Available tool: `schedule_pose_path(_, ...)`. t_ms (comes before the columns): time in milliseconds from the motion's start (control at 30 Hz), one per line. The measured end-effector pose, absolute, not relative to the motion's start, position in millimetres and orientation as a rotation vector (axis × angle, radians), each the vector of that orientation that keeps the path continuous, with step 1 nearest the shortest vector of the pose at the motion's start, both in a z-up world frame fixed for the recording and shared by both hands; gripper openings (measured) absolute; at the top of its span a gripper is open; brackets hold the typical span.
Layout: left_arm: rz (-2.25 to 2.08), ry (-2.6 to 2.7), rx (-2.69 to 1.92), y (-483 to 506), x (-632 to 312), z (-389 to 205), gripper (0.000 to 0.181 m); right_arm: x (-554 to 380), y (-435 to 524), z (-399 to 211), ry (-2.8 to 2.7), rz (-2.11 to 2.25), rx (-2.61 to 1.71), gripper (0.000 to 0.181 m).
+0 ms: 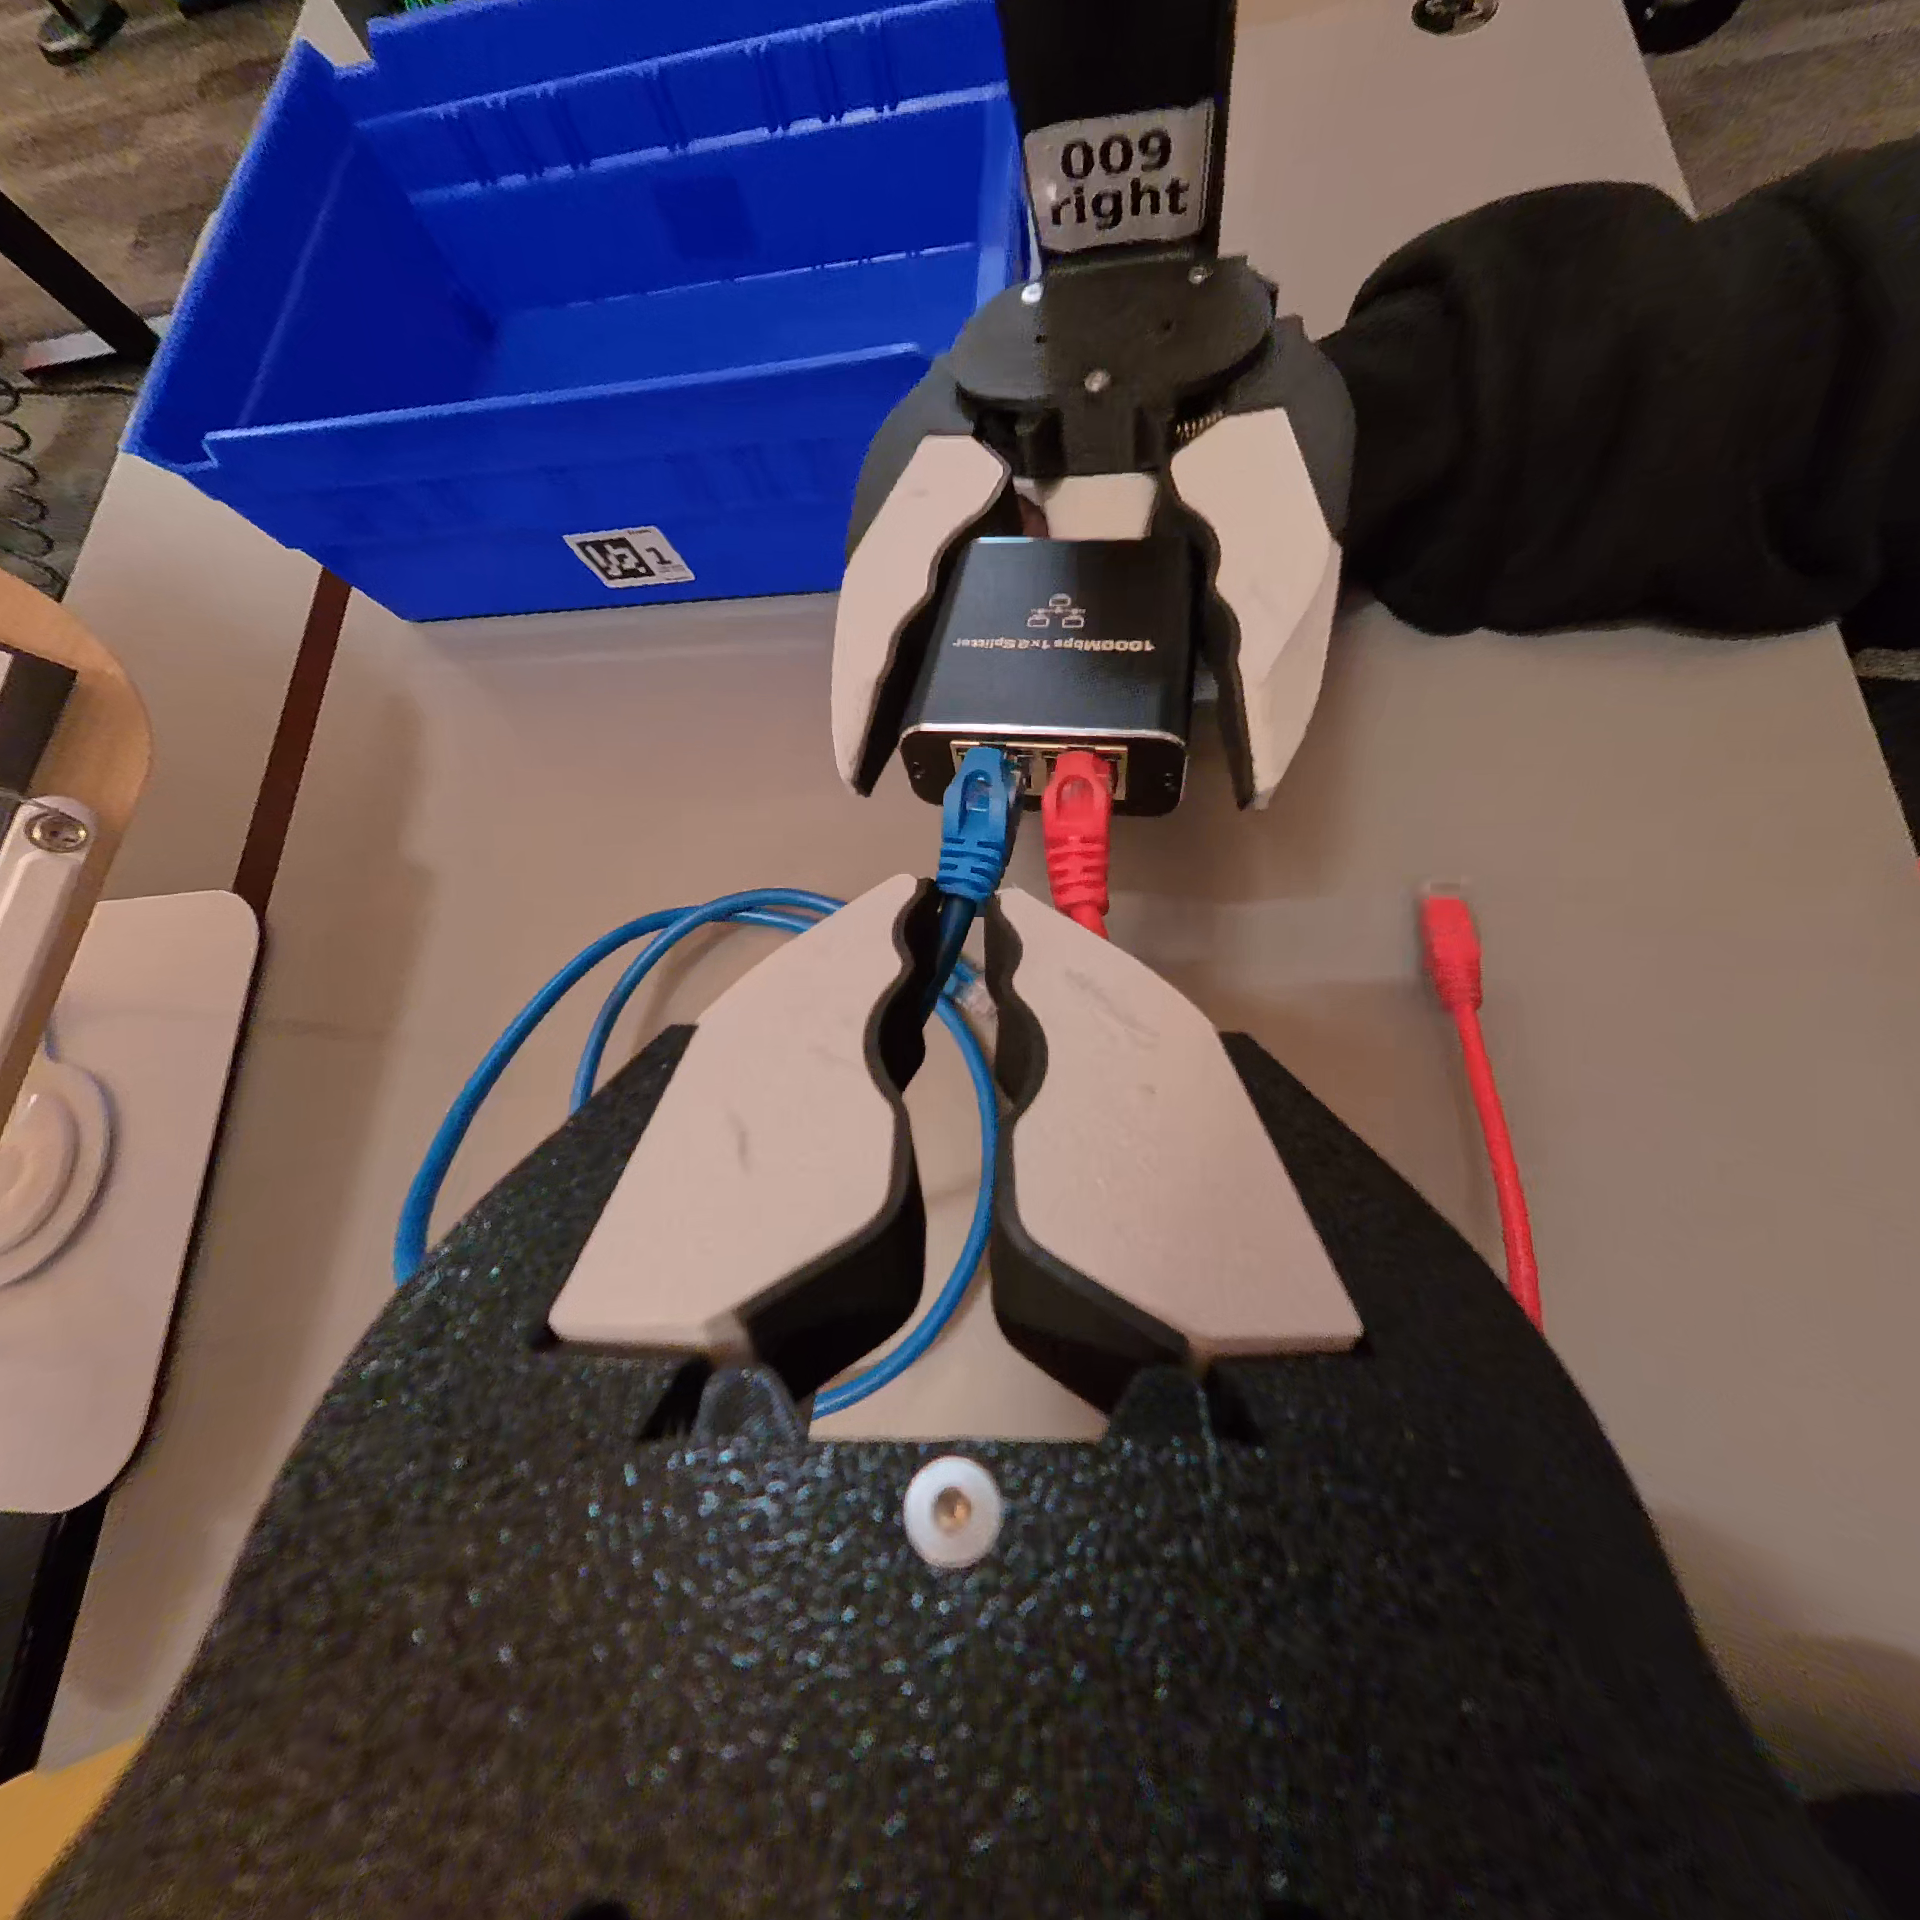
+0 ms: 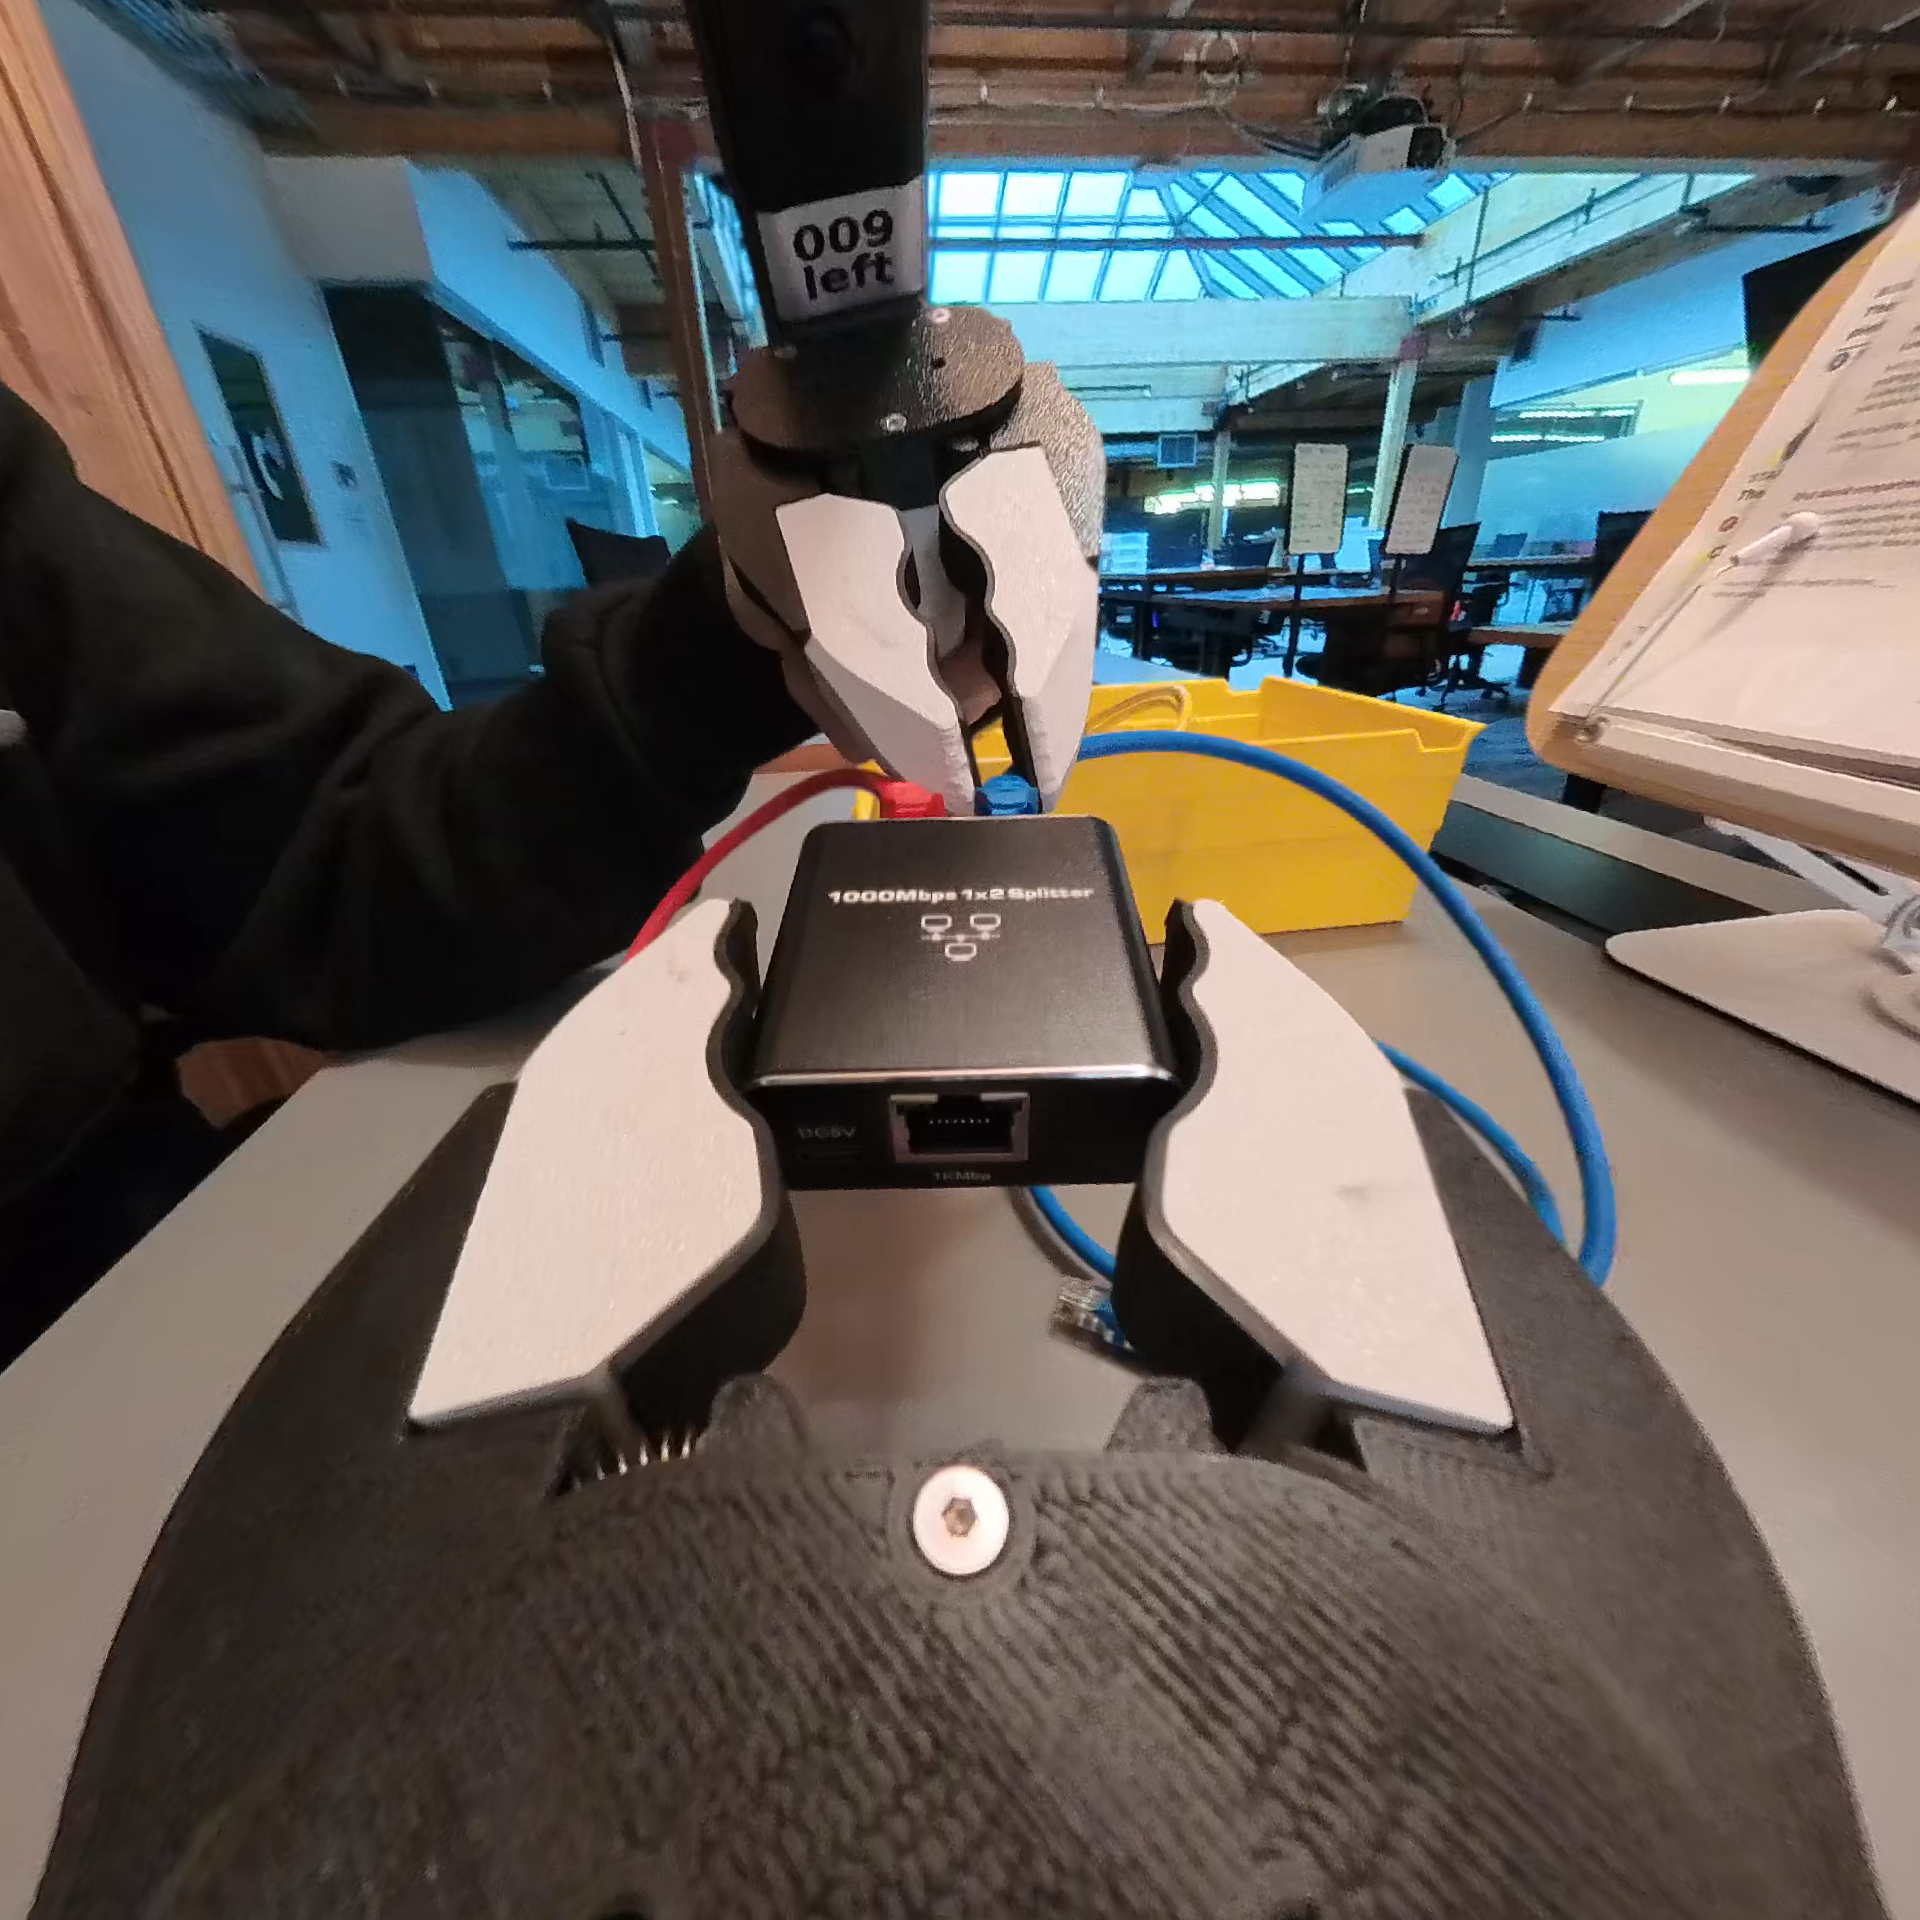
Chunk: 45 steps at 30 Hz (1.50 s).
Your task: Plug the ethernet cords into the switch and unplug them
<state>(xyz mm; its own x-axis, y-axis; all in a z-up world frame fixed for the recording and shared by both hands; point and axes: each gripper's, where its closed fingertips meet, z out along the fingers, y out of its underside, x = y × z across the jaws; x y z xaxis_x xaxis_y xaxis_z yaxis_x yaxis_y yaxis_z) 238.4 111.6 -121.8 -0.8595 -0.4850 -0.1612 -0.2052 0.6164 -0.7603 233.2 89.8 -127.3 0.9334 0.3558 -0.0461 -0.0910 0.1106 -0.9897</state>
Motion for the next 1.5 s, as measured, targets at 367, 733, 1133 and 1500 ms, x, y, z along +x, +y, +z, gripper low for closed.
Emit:
schedule_pose_path(367, -1.231, 2.484, -0.542, 108, 238, -120, 0.007, 232, 88, -125, -0.238, 0.366, -1.407, 0.076)
schedule_pose_path(733, -1.275, 2.498, -0.571, 102, 236, -122, 0.008, 233, 83, -120, -0.246, 0.360, -1.356, 0.076)
schedule_pose_path(1133, -0.710, 2.168, 0.024, 73, 236, -104, 0.047, 259, 85, -110, -0.041, 0.347, -1.280, 0.076)
schedule_pose_path(1500, -0.579, 1.922, 0.314, 67, 249, -100, 0.024, 249, 78, -89, -0.027, 0.520, -1.183, 0.077)
